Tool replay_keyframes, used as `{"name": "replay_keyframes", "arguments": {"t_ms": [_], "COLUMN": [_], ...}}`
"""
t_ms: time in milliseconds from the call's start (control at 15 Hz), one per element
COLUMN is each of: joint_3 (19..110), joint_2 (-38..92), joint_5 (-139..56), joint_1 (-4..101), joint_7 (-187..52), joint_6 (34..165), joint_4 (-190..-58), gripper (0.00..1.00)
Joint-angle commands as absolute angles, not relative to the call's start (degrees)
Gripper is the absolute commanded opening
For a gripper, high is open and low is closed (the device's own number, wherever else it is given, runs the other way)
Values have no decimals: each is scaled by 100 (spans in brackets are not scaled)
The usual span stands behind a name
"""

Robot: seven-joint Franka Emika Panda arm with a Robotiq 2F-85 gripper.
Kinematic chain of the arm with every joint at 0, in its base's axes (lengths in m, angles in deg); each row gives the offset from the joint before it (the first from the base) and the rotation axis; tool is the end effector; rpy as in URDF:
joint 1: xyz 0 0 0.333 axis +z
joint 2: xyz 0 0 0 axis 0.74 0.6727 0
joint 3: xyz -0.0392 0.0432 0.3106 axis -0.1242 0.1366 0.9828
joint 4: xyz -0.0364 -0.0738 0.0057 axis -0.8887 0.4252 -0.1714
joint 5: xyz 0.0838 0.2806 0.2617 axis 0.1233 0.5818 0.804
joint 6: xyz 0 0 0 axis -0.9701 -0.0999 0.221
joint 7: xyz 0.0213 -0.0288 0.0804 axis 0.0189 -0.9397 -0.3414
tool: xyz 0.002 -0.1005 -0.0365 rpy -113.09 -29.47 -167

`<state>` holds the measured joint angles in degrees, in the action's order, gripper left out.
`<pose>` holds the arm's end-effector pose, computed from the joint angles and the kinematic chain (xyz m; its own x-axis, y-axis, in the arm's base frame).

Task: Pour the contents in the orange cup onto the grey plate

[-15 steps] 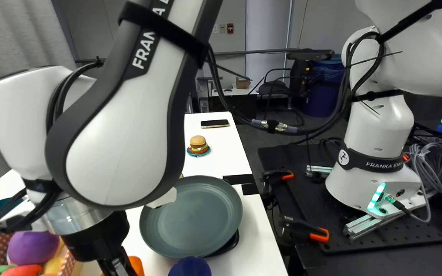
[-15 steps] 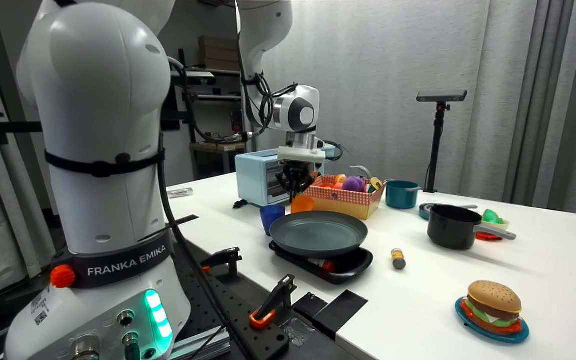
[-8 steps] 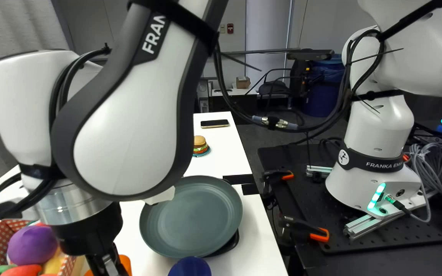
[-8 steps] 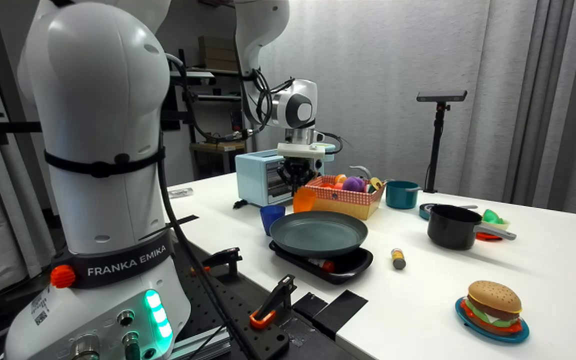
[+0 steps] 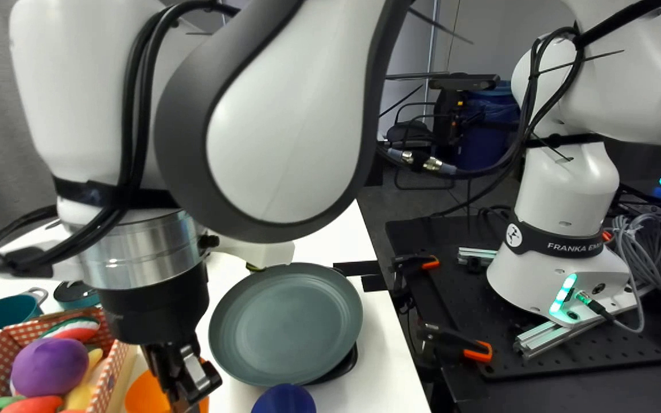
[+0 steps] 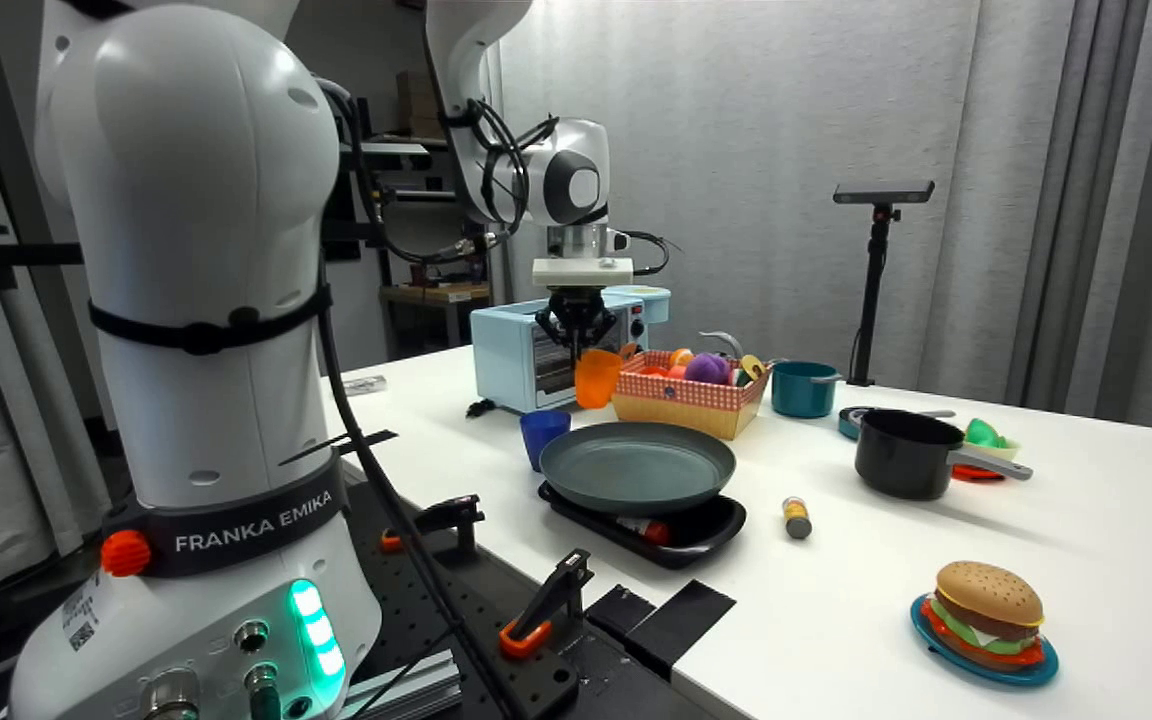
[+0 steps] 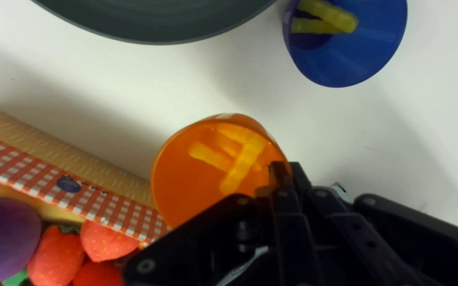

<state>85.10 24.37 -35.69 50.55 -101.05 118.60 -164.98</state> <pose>0.5004 0.1795 0.2501 0.6943 0.7046 0.1469 0.7150 -0.6985 -0.0286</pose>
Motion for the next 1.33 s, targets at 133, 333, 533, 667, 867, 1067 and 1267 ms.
{"name": "replay_keyframes", "arguments": {"t_ms": [133,333,533,667,867,1067,1267], "joint_3": [8465,8441,8566,8541,8419,8296,8137], "joint_2": [1345,1119,1052,966,800,624,938], "joint_5": [-3391,-3105,-2678,-2528,-2548,-2498,-2437], "joint_1": [5187,5277,5193,5181,5117,5040,4817], "joint_7": [-9962,-9941,-9959,-9936,-9833,-9757,-9889], "joint_6": [12484,13059,13830,14237,14713,15115,15363], "joint_4": [-17537,-17869,-18184,-18431,-18845,-19233,-18905], "gripper": [1,1,1,1,1,1,1]}}
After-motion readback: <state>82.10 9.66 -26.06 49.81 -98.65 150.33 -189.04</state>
